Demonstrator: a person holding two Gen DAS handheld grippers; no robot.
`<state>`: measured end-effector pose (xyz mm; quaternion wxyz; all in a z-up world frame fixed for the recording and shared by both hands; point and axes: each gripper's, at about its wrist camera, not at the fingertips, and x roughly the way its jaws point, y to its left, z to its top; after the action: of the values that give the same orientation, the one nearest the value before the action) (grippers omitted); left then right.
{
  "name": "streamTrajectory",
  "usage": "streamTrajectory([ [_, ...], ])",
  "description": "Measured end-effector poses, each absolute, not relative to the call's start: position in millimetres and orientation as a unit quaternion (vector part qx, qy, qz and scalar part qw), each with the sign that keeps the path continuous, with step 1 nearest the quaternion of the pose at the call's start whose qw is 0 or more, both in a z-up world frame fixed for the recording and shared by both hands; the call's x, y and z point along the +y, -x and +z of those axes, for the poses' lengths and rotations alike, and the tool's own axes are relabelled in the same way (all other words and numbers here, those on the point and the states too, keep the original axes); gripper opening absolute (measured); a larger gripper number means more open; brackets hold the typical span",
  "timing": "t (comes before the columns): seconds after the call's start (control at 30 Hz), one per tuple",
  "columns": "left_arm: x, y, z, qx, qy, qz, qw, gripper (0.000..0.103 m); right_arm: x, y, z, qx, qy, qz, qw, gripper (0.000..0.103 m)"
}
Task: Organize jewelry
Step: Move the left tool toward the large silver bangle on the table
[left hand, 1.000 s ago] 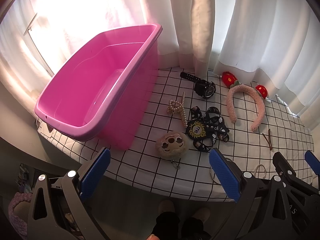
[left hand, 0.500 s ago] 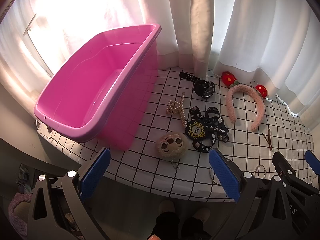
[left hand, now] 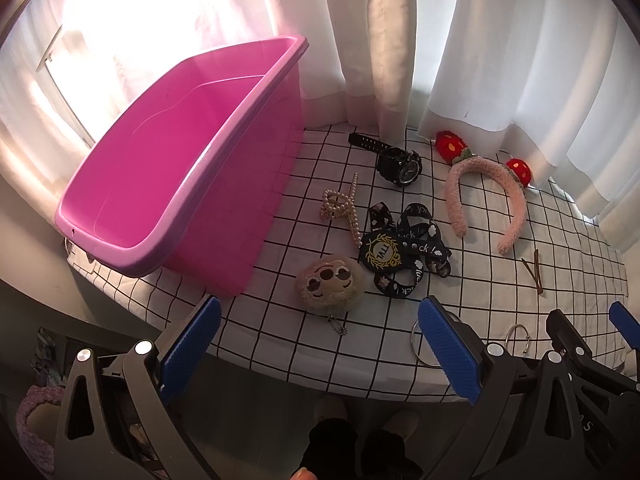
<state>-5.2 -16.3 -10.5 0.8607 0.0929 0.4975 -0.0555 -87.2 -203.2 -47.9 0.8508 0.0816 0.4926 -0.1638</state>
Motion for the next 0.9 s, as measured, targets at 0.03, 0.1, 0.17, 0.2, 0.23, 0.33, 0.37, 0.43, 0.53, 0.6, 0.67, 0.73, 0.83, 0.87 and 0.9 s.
streamTrajectory([
  [0.03, -18, 6, -13, 0.500, -0.093, -0.056, 0.859, 0.097, -207, 89, -51, 0.495, -0.086, -0.163, 0.849, 0.092],
  [0.1, -24, 7, -20, 0.505, -0.098, -0.057, 0.856, 0.097, -215, 92, -57, 0.499, -0.097, -0.159, 0.846, 0.092],
  [0.17, -30, 9, -26, 0.509, -0.103, -0.060, 0.853, 0.097, -222, 96, -62, 0.500, -0.111, -0.149, 0.846, 0.092],
  [0.2, -33, 10, -30, 0.511, -0.105, -0.063, 0.851, 0.097, -226, 98, -65, 0.500, -0.114, -0.147, 0.846, 0.092],
  [0.23, -36, 11, -34, 0.514, -0.106, -0.067, 0.849, 0.097, -228, 100, -67, 0.499, -0.112, -0.150, 0.846, 0.092],
  [0.33, -47, 15, -45, 0.520, -0.110, -0.072, 0.844, 0.097, -233, 103, -73, 0.500, -0.093, -0.156, 0.847, 0.092],
  [0.37, -49, 16, -48, 0.521, -0.110, -0.073, 0.843, 0.097, -235, 103, -76, 0.502, -0.086, -0.157, 0.846, 0.092],
  [0.43, -54, 18, -54, 0.521, -0.109, -0.072, 0.844, 0.097, -239, 103, -83, 0.506, -0.078, -0.156, 0.845, 0.092],
  [0.53, -60, 20, -64, 0.518, -0.106, -0.069, 0.846, 0.097, -248, 105, -97, 0.514, -0.072, -0.155, 0.841, 0.092],
  [0.6, -62, 19, -71, 0.522, -0.099, -0.075, 0.844, 0.097, -254, 107, -107, 0.520, -0.069, -0.150, 0.838, 0.092],
  [0.67, -66, 20, -81, 0.527, -0.092, -0.081, 0.841, 0.097, -259, 108, -118, 0.525, -0.066, -0.145, 0.836, 0.092],
  [0.73, -69, 21, -91, 0.529, -0.093, -0.082, 0.840, 0.097, -263, 109, -128, 0.531, -0.064, -0.141, 0.833, 0.092],
  [0.83, -76, 22, -105, 0.532, -0.092, -0.091, 0.837, 0.097, -268, 110, -144, 0.540, -0.062, -0.134, 0.829, 0.092],
  [0.87, -79, 22, -110, 0.534, -0.091, -0.094, 0.835, 0.097, -269, 110, -149, 0.544, -0.062, -0.131, 0.827, 0.092],
  [0.9, -82, 22, -114, 0.535, -0.091, -0.096, 0.834, 0.097, -270, 110, -154, 0.547, -0.061, -0.129, 0.825, 0.092],
])
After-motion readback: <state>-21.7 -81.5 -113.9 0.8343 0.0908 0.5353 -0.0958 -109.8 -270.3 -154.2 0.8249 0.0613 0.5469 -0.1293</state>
